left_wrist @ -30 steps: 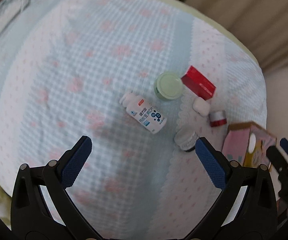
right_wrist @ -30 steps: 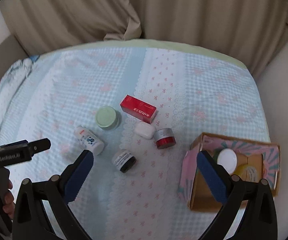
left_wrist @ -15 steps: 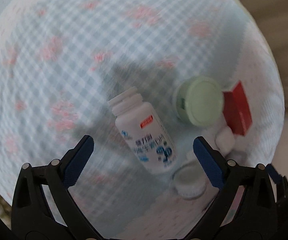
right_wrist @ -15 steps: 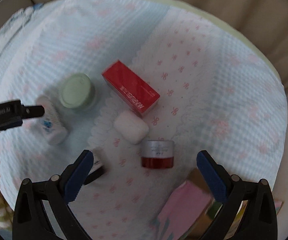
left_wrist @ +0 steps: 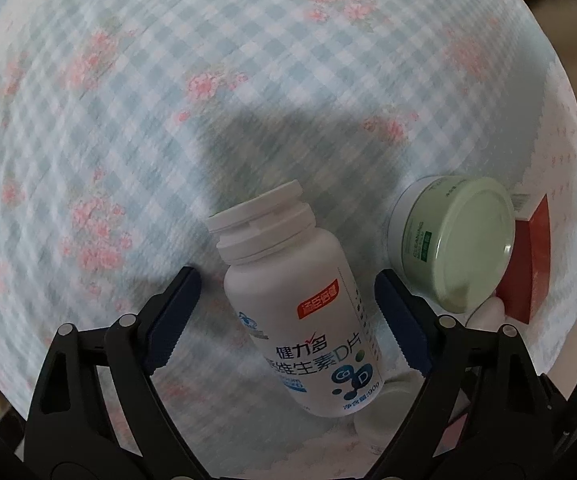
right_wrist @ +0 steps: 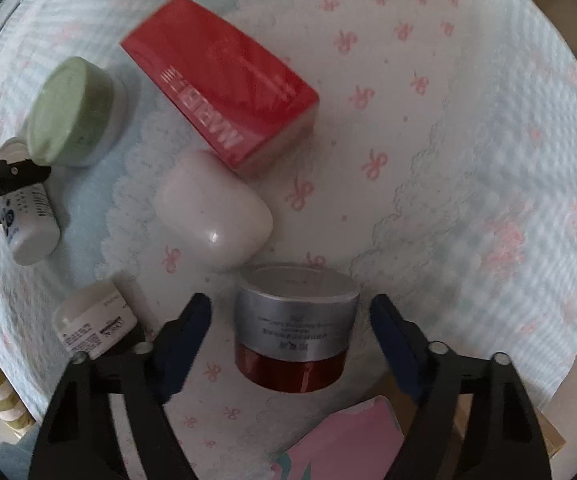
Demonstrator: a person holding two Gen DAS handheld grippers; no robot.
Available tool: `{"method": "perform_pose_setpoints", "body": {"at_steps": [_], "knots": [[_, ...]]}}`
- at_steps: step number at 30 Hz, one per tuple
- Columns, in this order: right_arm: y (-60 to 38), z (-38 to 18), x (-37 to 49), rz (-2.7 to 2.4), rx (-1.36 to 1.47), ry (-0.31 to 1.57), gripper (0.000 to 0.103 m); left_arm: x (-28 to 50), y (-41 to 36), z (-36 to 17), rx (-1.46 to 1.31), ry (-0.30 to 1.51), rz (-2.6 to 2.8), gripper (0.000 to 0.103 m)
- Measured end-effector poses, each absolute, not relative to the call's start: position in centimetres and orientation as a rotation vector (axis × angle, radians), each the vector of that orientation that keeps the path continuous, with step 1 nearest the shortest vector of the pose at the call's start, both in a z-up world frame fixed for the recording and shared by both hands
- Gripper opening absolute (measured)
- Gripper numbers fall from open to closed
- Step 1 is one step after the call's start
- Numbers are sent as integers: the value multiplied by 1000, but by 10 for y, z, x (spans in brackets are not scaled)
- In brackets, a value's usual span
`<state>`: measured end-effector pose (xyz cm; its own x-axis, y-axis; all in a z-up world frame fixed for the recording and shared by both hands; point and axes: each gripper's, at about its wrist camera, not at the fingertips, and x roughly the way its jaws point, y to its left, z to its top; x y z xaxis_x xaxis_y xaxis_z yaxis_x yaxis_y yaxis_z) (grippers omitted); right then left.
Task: Organize rigid objects
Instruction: 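Grasp the white pill bottle with the left tool while the right tool grasps the silver-red jar, then carry the pill bottle and silver-red jar into the box and release both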
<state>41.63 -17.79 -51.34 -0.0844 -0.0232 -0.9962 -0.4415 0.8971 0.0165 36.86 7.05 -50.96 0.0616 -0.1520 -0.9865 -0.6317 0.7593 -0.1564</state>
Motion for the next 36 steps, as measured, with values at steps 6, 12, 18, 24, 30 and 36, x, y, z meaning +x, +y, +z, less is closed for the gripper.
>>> {"method": "perform_pose_setpoints", "body": {"at_steps": [6,12,18,24,30,36], "knots": [[-184,-516,418,318,-292,1651,50,374,56,-510,-637,1479,401,65],[-184,-515,416,286,-292,1644,50,372,66,-501,-678,1468,363,58],[-182,-510,408,264,-274,1631,50,362,87,-495,-706,1443,341,54],[-179,-495,392,259,-266,1605,50,348,90,-480,-689,1435,307,53],[-179,-471,375,252,-246,1570,50,328,103,-459,-701,1408,274,51],[-178,-437,360,253,-223,1516,50,300,109,-428,-698,1359,217,48]]}}
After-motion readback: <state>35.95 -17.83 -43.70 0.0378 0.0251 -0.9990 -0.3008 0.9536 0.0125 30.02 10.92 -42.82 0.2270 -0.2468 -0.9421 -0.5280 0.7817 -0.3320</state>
